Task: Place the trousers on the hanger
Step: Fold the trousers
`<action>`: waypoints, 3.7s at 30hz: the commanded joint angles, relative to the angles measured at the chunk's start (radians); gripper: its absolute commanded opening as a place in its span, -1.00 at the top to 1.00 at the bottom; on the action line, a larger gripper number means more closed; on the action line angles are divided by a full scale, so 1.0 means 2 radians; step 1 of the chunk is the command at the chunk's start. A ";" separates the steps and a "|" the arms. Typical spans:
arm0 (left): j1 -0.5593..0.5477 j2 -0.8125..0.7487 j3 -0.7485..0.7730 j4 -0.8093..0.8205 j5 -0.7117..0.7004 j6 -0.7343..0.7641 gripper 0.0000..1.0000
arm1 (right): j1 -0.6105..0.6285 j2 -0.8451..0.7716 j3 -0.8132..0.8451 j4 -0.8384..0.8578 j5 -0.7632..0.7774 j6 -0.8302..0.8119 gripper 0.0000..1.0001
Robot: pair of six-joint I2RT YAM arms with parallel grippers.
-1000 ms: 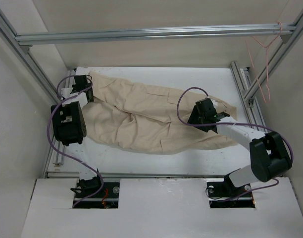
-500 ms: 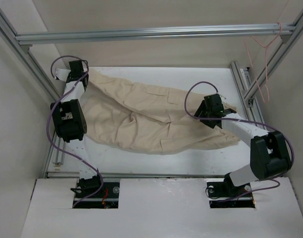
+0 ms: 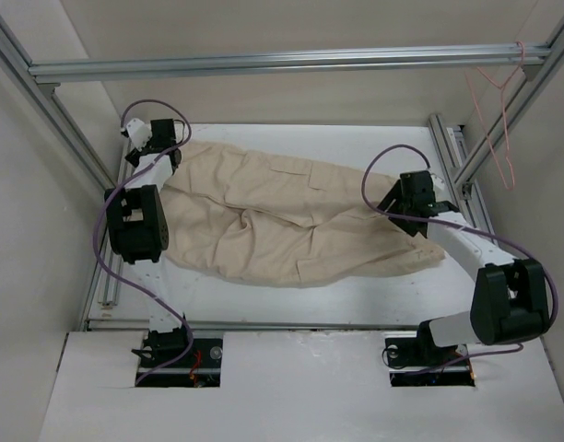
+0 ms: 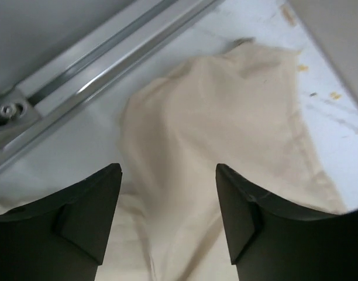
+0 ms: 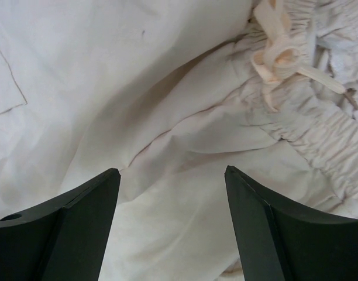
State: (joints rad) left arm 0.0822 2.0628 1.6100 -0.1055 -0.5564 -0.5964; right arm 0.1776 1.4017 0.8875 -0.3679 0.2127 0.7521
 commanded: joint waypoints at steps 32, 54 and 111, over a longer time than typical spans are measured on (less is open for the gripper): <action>-0.116 -0.449 -0.379 -0.129 0.082 -0.090 -0.55 | -0.200 0.095 0.129 -0.055 0.118 0.017 0.15; 0.054 -0.349 -0.415 -0.092 0.106 -0.121 -0.28 | 0.028 -0.152 -0.034 -0.048 0.036 0.028 -0.58; 0.147 -0.449 -0.291 -0.222 -0.008 -0.140 0.94 | -0.192 -0.273 -0.153 -0.209 0.026 0.111 0.85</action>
State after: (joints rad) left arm 0.3382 1.1767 0.9821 -0.5232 -0.5488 -0.8692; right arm -0.1787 0.9844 0.5987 -0.6842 0.2760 0.9501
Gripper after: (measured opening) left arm 0.032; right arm 0.082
